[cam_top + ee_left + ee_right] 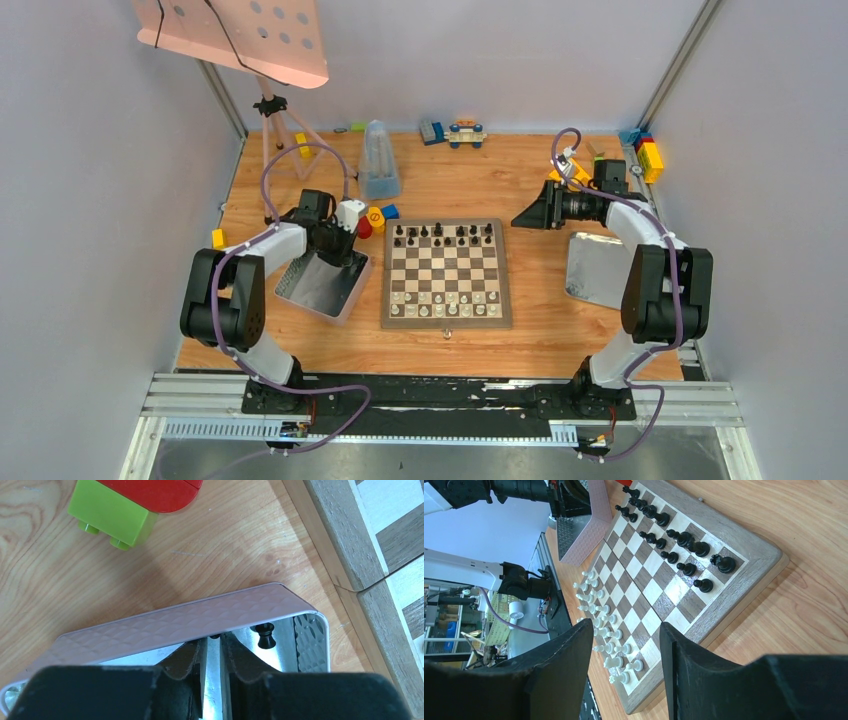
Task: Set up the chess pieces on the board
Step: Pick up the chess piece from the storage box.
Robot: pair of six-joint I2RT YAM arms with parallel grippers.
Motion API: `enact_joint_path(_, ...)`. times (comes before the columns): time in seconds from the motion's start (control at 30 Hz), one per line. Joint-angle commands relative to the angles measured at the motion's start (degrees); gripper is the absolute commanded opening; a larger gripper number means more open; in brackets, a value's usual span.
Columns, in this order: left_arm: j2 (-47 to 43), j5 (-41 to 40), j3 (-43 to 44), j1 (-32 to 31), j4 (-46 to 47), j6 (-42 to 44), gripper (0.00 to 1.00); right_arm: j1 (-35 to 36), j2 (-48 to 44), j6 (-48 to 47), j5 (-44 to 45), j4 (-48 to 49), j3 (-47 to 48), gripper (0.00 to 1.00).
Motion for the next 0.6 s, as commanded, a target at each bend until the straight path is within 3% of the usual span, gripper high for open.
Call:
enact_joint_path(0.0,0.3,1.0,-0.5,-0.1,2.4,-1.1,0.19,0.3,0.6,-2.1,-0.6,0.2,2.2,0.52)
enact_joint_path(0.3,-4.7,0.0,-0.9,-0.1,-0.6,2.4,0.0,0.8,-0.3,-1.5,-0.6,0.1,2.6,0.51)
enact_joint_path(0.57,-13.8,3.4,3.3,-0.2,-12.2,11.1,0.0,4.4,-2.7,-1.2,0.4,0.1,5.8,0.54)
